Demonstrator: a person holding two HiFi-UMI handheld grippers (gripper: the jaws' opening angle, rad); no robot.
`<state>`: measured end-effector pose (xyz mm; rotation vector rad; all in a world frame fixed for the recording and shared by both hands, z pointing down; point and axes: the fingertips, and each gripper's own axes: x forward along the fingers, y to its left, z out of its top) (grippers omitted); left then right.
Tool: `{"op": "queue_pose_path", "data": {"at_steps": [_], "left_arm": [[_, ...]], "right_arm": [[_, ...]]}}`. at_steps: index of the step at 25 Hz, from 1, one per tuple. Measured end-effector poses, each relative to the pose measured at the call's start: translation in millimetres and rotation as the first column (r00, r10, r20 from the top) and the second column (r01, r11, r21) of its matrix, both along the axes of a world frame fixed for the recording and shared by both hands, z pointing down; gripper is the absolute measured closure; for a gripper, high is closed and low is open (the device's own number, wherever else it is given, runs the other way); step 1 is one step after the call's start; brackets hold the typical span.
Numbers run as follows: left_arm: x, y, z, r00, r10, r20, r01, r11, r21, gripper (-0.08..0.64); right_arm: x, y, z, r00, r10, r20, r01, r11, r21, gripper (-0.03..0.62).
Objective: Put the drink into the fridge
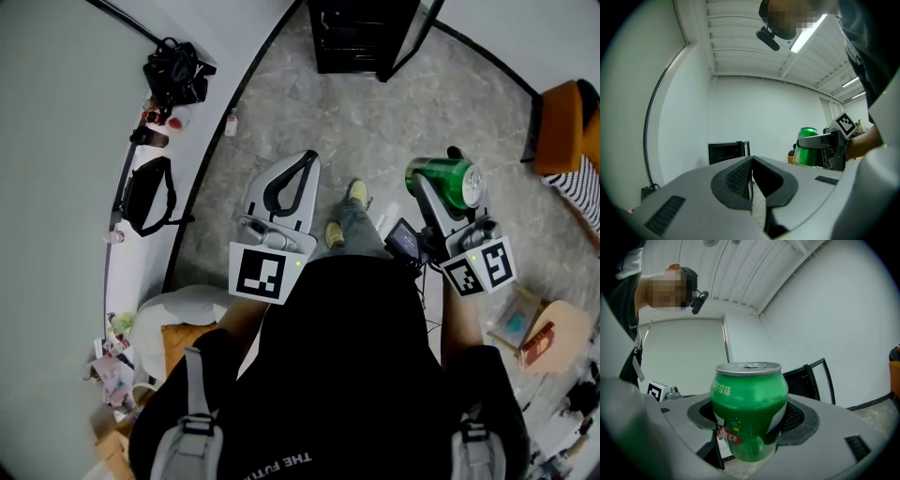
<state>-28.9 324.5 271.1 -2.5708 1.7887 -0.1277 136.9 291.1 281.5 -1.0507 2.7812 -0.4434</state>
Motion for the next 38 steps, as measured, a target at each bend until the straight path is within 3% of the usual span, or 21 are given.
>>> {"op": "queue_pose_path", "data": {"at_steps": [24,38], "left_arm": [[7.2,-137.0,-5.7,0.999,0.007,0.041,-0.006,1.0,-0.012,0.548],[23.3,-189.8,-4.8,0.998,-0.008,0.07,0.009,1.0,-0.013,0.548]], "right_arm": [[-0.6,-131.2,2.7,1.0,-0.024,-0.004,0.024,1.0,0.006,0.255],[10.5,-185.1,12.1,0.998,-0.058,-0.002,0.058,0.998,0.005,0.255]]}}
